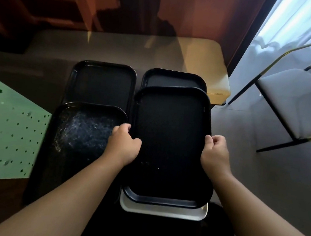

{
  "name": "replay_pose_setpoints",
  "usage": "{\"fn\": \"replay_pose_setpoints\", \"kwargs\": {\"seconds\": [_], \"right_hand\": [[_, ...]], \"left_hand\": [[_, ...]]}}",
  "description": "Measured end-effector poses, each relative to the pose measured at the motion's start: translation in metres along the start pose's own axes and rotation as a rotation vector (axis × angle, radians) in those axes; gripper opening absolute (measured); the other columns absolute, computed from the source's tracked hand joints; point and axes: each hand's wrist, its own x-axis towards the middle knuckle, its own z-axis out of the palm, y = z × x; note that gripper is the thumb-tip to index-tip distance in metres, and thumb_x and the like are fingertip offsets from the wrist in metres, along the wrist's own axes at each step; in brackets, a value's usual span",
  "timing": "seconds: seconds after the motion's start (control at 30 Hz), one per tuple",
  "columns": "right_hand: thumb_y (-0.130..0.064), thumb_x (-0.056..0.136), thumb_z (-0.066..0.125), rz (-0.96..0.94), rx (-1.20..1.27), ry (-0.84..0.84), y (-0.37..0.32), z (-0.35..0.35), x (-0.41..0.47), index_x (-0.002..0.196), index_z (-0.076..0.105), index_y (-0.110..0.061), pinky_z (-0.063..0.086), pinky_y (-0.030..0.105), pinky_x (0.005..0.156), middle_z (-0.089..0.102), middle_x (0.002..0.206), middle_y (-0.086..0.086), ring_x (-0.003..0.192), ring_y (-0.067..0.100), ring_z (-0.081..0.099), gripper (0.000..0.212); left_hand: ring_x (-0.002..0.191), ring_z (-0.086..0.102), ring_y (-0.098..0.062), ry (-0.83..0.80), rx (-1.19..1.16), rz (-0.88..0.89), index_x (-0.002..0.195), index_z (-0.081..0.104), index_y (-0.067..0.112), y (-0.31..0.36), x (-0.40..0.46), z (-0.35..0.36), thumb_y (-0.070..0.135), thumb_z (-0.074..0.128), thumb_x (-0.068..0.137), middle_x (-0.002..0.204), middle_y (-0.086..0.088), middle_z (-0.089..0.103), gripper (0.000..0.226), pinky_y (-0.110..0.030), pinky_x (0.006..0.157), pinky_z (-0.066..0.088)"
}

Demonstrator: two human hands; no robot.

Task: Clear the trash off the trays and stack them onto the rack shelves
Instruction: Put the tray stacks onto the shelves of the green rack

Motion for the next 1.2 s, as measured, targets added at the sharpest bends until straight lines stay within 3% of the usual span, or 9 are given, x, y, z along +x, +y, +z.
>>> {"fn": "replay_pose_setpoints", "kwargs": {"seconds": [0.13, 0.37, 0.5, 0.63, 0.73, 0.97, 1.2], "right_hand": [[-0.040, 0.110, 0.039, 0.010, 0.046, 0.011, -0.025, 0.007, 0.041, 0.114, 0.053, -0.019, 0.047, 0.033, 0.067, 0.061, 0.100, 0.000, 0.089, 0.015, 0.060, 0.025], [-0.038, 0.110, 0.038, 0.075, 0.034, 0.061, -0.040, 0.031, 0.086, 0.113, 0.052, -0.019, 0.046, 0.038, 0.077, 0.059, 0.100, -0.002, 0.090, 0.016, 0.058, 0.024], [-0.032, 0.106, 0.046, 0.056, 0.004, 0.129, -0.035, 0.038, 0.092, 0.113, 0.053, -0.020, 0.052, 0.037, 0.077, 0.058, 0.110, 0.003, 0.093, 0.018, 0.059, 0.016], [-0.023, 0.099, 0.053, 0.106, -0.017, 0.171, -0.033, 0.042, 0.097, 0.112, 0.057, -0.020, 0.054, 0.040, 0.090, 0.040, 0.123, 0.002, 0.108, 0.025, 0.055, 0.014], [-0.018, 0.095, 0.053, 0.129, -0.042, 0.174, -0.032, 0.041, 0.099, 0.113, 0.053, -0.024, 0.053, 0.046, 0.100, 0.040, 0.123, -0.001, 0.119, 0.027, 0.051, 0.019], [-0.016, 0.091, 0.053, 0.188, -0.030, 0.050, -0.035, 0.033, 0.099, 0.145, 0.049, -0.027, 0.061, 0.047, 0.090, 0.057, 0.133, 0.002, 0.111, 0.025, 0.062, 0.055], [-0.013, 0.093, 0.055, 0.277, 0.167, 0.037, -0.055, 0.009, 0.083, 0.111, 0.073, -0.018, 0.062, 0.041, 0.081, 0.075, 0.105, 0.007, 0.095, 0.029, 0.072, 0.026]], "left_hand": [[0.112, 0.048, -0.013, 0.011, -0.034, 0.039, 0.153, 0.039, 0.016, 0.018, 0.027, -0.011, 0.018, 0.056, 0.094, 0.156, -0.004, 0.037, 0.061, -0.027, 0.088, 0.037], [0.129, 0.054, -0.023, -0.087, 0.019, 0.007, 0.154, 0.039, 0.018, 0.034, 0.068, -0.012, 0.022, 0.056, 0.093, 0.156, -0.006, 0.043, 0.063, -0.027, 0.087, 0.037], [0.105, 0.063, -0.022, -0.097, 0.074, 0.022, 0.155, 0.037, 0.019, 0.038, 0.076, -0.008, 0.023, 0.054, 0.093, 0.139, -0.008, 0.056, 0.064, -0.027, 0.069, 0.042], [0.103, 0.067, -0.028, -0.162, 0.108, 0.007, 0.158, 0.030, 0.021, 0.037, 0.077, 0.003, 0.026, 0.052, 0.092, 0.137, -0.013, 0.060, 0.070, -0.033, 0.073, 0.047], [0.112, 0.066, -0.033, -0.228, 0.123, -0.013, 0.160, 0.022, 0.026, 0.040, 0.077, 0.010, 0.027, 0.052, 0.090, 0.139, -0.016, 0.060, 0.076, -0.037, 0.079, 0.052], [0.112, 0.064, -0.032, -0.262, 0.107, -0.064, 0.159, 0.019, 0.027, 0.048, 0.077, 0.019, 0.034, 0.057, 0.085, 0.139, -0.013, 0.058, 0.083, -0.040, 0.085, 0.054], [0.127, 0.054, -0.028, -0.094, -0.207, -0.081, 0.145, 0.045, 0.024, 0.054, 0.061, -0.006, 0.042, 0.070, 0.064, 0.142, -0.006, 0.053, 0.087, -0.047, 0.105, 0.049]]}}
